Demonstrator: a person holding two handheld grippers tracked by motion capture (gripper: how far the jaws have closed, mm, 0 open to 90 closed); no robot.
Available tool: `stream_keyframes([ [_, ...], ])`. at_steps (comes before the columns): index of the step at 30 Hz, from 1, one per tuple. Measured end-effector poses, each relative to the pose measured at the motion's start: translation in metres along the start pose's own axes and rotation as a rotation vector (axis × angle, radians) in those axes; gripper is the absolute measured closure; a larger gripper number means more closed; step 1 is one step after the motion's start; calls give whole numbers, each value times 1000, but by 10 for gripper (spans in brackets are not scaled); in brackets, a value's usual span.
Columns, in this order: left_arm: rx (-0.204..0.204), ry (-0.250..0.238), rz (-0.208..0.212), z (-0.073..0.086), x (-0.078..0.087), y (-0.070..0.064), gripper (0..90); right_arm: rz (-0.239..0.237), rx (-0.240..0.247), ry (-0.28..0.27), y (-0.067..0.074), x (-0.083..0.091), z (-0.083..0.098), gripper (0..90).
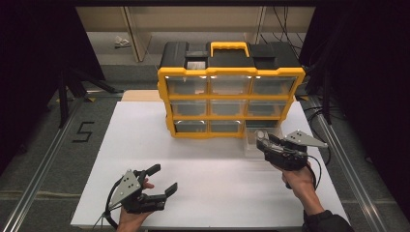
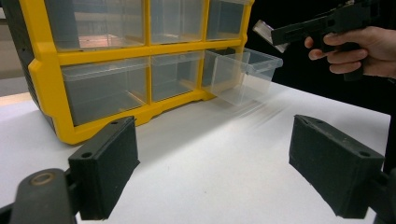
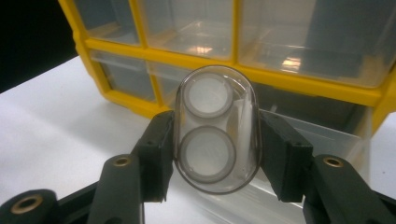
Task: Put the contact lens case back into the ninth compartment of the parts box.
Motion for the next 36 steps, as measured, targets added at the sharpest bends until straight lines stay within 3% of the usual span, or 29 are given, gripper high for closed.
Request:
stream_keyframes([
  [19,1,1,-1,0,-1,1,153,51,-45,-11,-27,-6,-4,495],
  [36,3,0,1,0,0,0,152,67,-53,5,-32,-14,-3,495],
])
Point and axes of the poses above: each handheld gripper's, and its own axes: x roughly backward along the jaws, z roughly out of its underside, y roughly to its left, the point moved 2 cm from there along -x, roughly forward along the jaws
